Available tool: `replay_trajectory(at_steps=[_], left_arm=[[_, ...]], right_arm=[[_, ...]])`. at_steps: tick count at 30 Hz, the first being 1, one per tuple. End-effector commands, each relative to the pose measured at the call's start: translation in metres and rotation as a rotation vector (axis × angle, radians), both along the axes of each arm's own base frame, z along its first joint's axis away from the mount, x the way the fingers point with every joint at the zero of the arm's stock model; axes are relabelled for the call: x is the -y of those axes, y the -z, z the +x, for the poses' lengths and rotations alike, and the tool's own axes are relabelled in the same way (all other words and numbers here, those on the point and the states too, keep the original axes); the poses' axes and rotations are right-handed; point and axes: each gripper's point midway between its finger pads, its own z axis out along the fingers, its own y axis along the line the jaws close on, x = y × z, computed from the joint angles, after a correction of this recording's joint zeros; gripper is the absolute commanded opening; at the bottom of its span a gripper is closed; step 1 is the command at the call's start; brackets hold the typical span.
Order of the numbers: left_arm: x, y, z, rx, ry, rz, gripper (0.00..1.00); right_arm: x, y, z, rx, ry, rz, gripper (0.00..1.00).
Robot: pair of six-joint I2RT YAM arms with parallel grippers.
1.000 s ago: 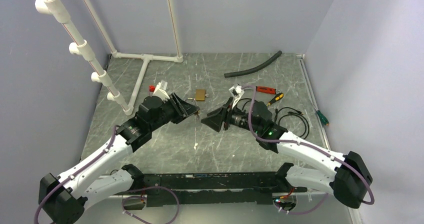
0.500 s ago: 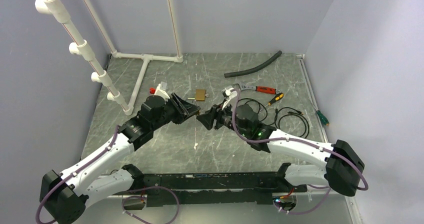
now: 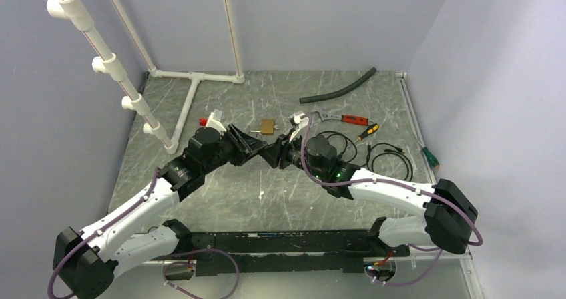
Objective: Unlock with the key
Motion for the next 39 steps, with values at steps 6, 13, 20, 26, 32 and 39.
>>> replay_trajectory(at_steps=[6, 13, 20, 26, 32, 39], left_arm=[[0.003, -0.031, -0.001, 0.052, 0.004, -0.072, 0.00], [-0.001, -0.032, -0.003, 0.058, -0.006, -0.070, 0.00], [-0.003, -0.032, -0.005, 0.095, -0.002, -0.082, 0.40], [-0.015, -0.032, -0.007, 0.138, -0.027, -0.032, 0.95], [-0.038, -0.049, -0.012, 0.415, -0.054, 0.027, 0.99], [-0.051, -0.063, -0.038, 0.680, 0.029, 0.128, 0.99]], right_arm=[[-0.005, -0.033, 0.010, 0.062, 0.038, 0.079, 0.25], [0.000, -0.030, 0.014, 0.054, 0.077, 0.068, 0.00], [0.004, -0.030, 0.013, 0.056, 0.083, 0.064, 0.00], [0.010, -0.026, 0.011, 0.052, 0.093, 0.052, 0.00], [0.016, -0.024, 0.004, 0.055, 0.080, 0.043, 0.00], [0.009, -0.028, -0.034, 0.119, -0.135, 0.064, 0.00]])
